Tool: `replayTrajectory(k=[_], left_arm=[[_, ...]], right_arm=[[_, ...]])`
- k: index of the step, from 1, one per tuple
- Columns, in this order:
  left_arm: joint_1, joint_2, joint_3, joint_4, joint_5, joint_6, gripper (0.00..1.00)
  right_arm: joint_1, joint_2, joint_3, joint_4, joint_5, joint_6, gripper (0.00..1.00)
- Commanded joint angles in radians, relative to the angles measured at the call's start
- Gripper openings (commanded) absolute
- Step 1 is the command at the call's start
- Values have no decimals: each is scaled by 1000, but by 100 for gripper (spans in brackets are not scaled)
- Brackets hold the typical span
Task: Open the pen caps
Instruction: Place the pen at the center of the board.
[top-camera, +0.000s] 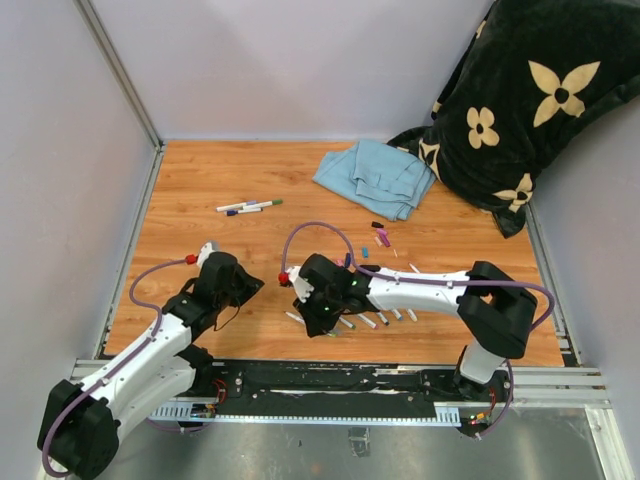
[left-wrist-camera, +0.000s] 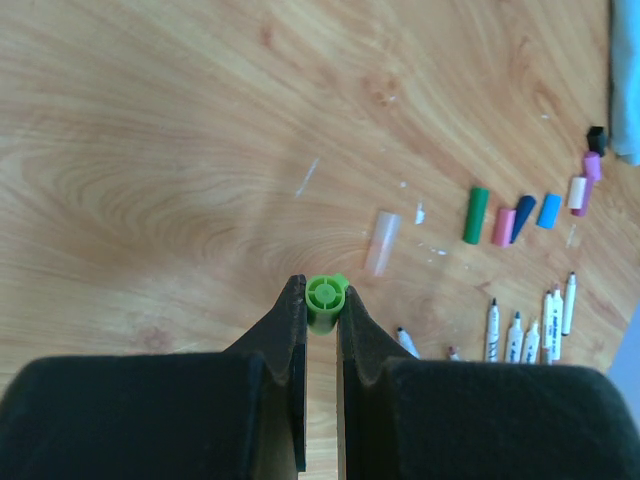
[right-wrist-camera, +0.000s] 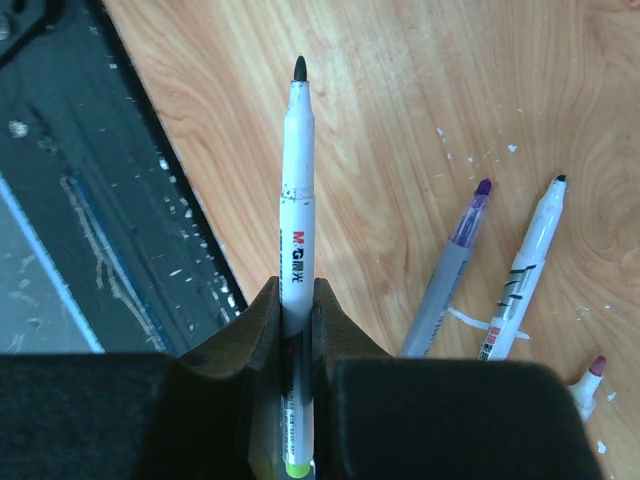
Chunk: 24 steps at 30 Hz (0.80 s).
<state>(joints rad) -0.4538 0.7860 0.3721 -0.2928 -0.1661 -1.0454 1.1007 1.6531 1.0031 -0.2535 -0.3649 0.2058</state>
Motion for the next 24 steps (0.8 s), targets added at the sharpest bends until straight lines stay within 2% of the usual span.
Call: replayTrajectory(k=[1,7,12,15,18,24], left_arm=[[6,5,-38,37,-2,-31,0],[5,43,-37,65,5,-25,0],[4,51,-49,92,13,-28,0],[5,55,-52,102,18,-29,0],[4,56,-47,101,18,-26,0],[6,45,-49,96,19,-23,0]], right_arm=[[48,47,24,-42,134,22,1],[76,79,25,-47,238,19,2],[91,105,35,-61,282,14,7],[104,124,40,-70,311,7,14],[117,147,52,-87,339,-1,15],[117,169,58,-100,368,-9,26]])
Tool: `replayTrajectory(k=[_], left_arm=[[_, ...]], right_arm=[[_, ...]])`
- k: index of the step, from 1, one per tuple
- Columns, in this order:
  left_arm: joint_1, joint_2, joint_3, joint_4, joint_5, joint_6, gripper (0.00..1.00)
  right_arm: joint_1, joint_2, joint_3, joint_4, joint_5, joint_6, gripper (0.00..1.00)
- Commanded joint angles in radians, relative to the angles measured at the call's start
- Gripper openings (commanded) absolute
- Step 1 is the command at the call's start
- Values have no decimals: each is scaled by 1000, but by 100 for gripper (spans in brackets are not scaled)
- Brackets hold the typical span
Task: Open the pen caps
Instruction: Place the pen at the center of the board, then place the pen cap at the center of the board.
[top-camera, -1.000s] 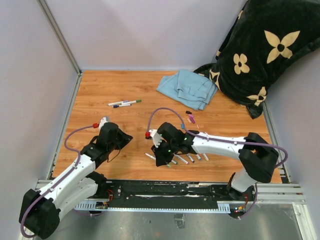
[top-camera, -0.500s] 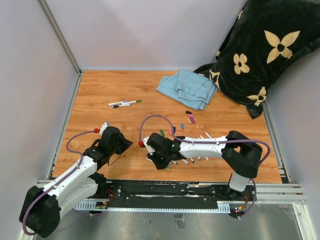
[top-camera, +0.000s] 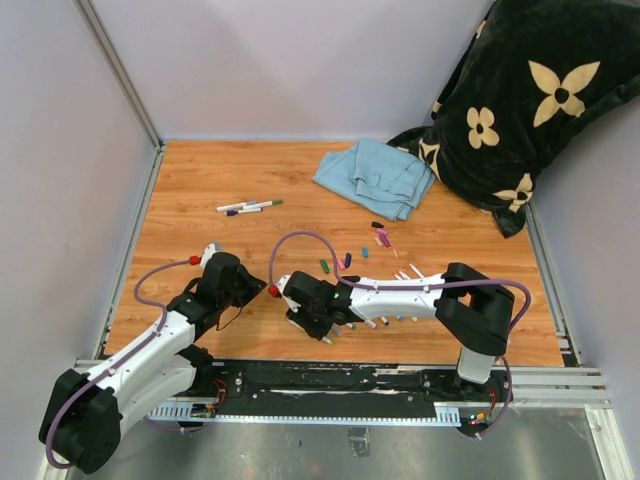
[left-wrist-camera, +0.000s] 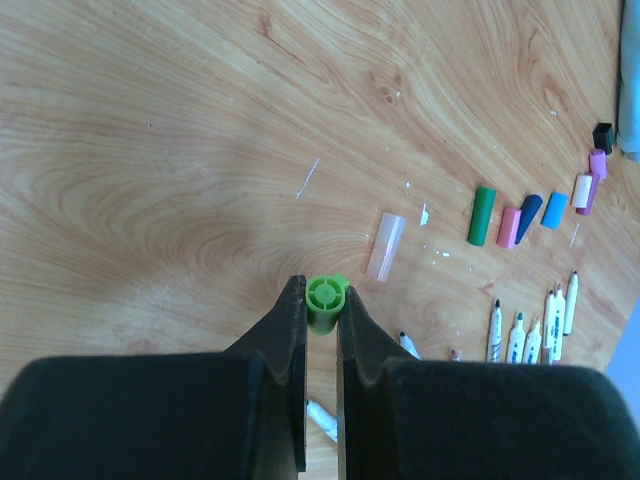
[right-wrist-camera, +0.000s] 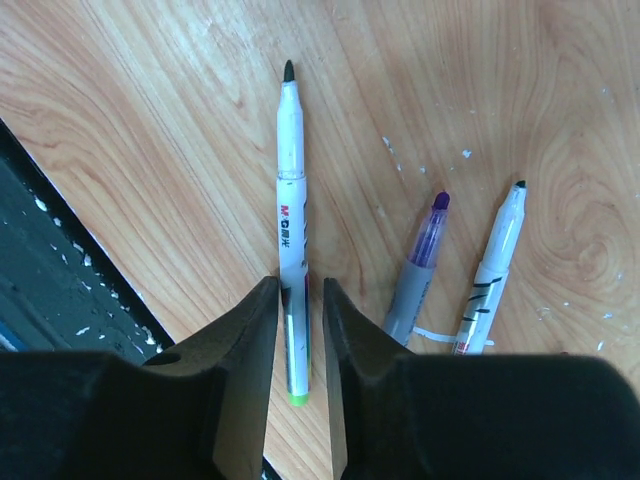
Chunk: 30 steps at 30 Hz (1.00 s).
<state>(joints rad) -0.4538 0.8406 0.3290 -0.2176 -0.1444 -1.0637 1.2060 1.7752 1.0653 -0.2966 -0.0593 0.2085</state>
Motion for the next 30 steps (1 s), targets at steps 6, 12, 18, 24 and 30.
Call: replayTrajectory(k=[6,12,18,24,30], left_arm=[[5,-1,-22,40,16,-9,0],[6,20,-22,56,32,-9,0],[4,43,-29,89,58,-13,0],[-6,104,-18,116,75,-15,0],[-50,177,6,138,36,-14,0]], right_arm=[[12,44,0,-59,55,-23,31],[10,-3,20,-63,35,-66,40],[6,-104,30,-57,29,-132,48],[-22,-245,16,-63,-70,-229,55],[-163,-306,72,-236,-307,-501,56]])
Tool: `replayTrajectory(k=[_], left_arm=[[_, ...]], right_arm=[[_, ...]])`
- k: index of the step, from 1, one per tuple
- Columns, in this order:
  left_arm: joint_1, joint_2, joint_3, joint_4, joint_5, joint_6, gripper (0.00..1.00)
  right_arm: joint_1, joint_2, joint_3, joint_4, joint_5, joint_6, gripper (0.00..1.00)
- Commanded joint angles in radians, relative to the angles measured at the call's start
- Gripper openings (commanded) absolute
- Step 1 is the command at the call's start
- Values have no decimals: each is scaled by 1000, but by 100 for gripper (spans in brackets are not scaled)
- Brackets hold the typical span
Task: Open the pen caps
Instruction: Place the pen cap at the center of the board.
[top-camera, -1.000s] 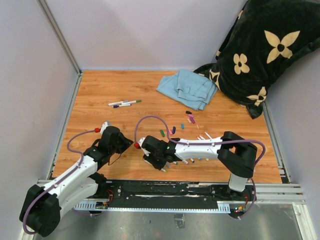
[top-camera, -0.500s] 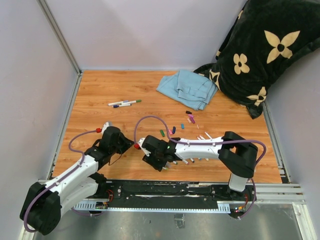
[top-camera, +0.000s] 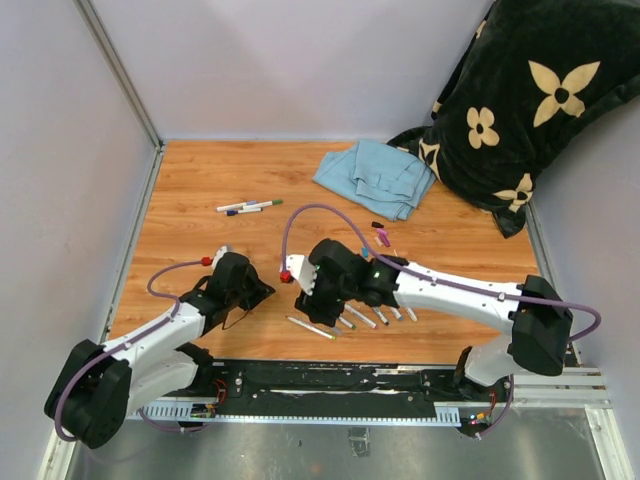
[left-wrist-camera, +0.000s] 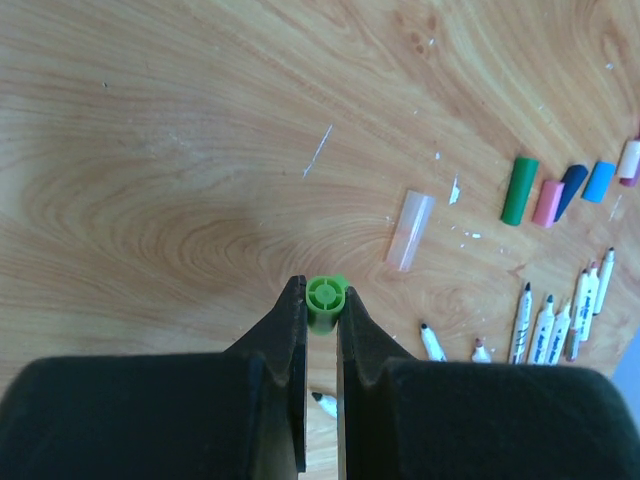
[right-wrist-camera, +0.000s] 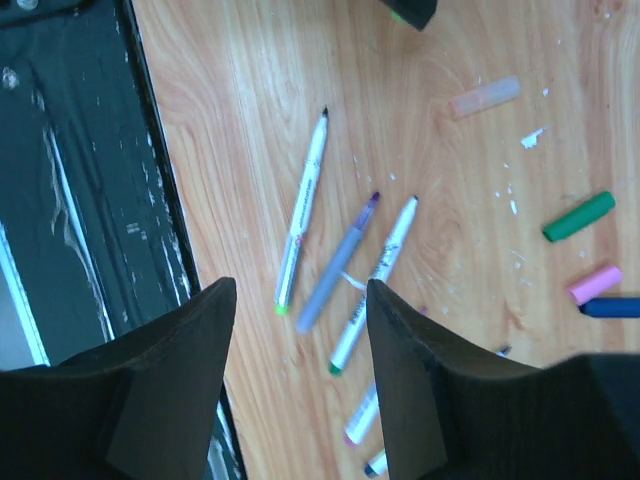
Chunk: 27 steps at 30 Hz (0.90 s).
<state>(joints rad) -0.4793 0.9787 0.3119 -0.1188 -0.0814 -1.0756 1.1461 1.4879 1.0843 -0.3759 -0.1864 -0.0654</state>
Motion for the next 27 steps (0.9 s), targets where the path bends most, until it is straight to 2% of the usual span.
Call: replayTrajectory(k=[1,4,6,13,18,20,27], left_arm=[[-32,57,31,39,-40,2,0],[-43,124,54,39,-68,18,0],[-46,168,66,48,-65,29,0],[-75,274,114,54,-86,49,9],[-76,290,142,9,-110,77,20],[-76,283,145,-6,-121,85,29],[-76,265,165,-47,-127,113,34]], right_arm=[[-153,-30,71,-206,-249,-299,56],[-305,-75,79,-288,-461,-385,56],[-376,-119,51,-283,-541,-402,56],[-443,-174,33,-261,-552,-398,57],[-480,-197,33,-258,-560,-392,58],[-496,-207,29,-254,-567,-387,58],[-521,-218,23,-244,-576,-373,58]])
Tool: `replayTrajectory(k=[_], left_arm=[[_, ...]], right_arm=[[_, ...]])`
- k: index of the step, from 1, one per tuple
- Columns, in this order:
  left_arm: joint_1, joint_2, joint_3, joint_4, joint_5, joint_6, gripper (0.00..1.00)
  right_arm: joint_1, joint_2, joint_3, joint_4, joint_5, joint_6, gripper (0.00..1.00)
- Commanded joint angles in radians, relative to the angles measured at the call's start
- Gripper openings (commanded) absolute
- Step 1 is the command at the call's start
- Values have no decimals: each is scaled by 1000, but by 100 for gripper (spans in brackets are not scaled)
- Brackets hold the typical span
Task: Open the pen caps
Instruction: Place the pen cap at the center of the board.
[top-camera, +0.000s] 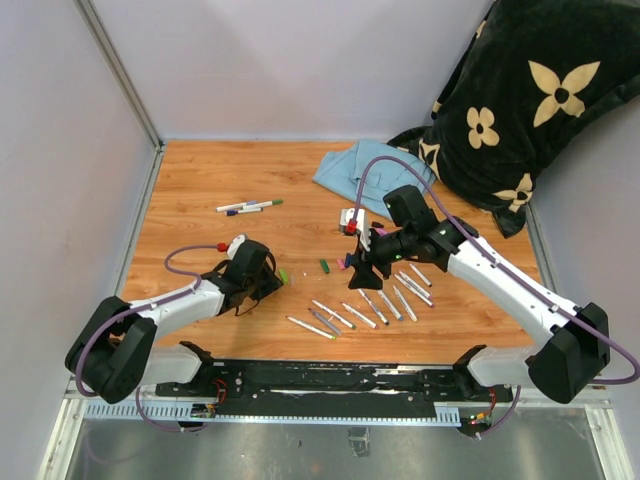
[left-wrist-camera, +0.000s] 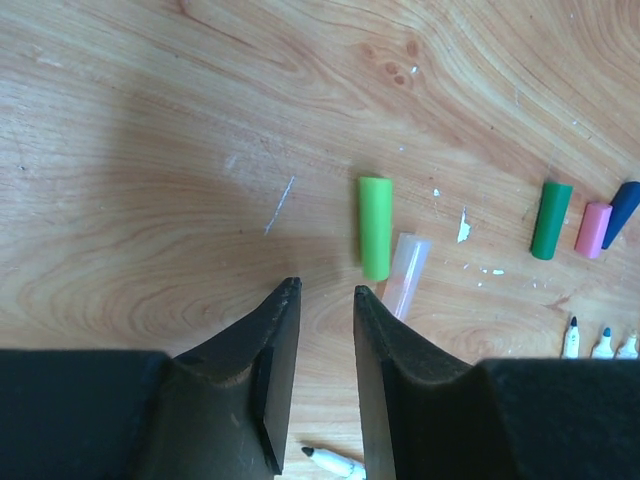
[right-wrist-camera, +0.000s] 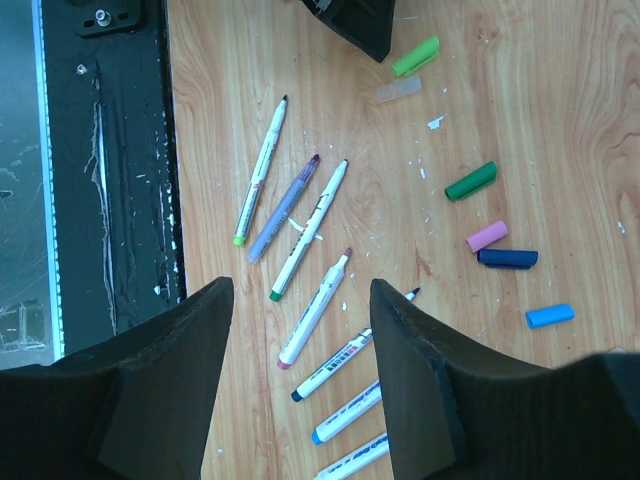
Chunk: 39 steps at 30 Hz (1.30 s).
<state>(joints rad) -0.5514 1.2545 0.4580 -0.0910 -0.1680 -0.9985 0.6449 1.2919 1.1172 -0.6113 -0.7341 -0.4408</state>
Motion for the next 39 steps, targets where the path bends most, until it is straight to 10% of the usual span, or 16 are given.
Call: replayTrajectory(k=[1,19,39], left_arm=[[-4,-14,24,-80,-41,39,34],[-2,-187,161,-142,-114,188,39],[47,29,259,42,-147,308,47]], right_arm=[[-22,-24,-8,-8,-30,3,58],[-87,-51,-16,-3,-75,-2,58],[-128,-61,-21,-4,-93,-18,59]])
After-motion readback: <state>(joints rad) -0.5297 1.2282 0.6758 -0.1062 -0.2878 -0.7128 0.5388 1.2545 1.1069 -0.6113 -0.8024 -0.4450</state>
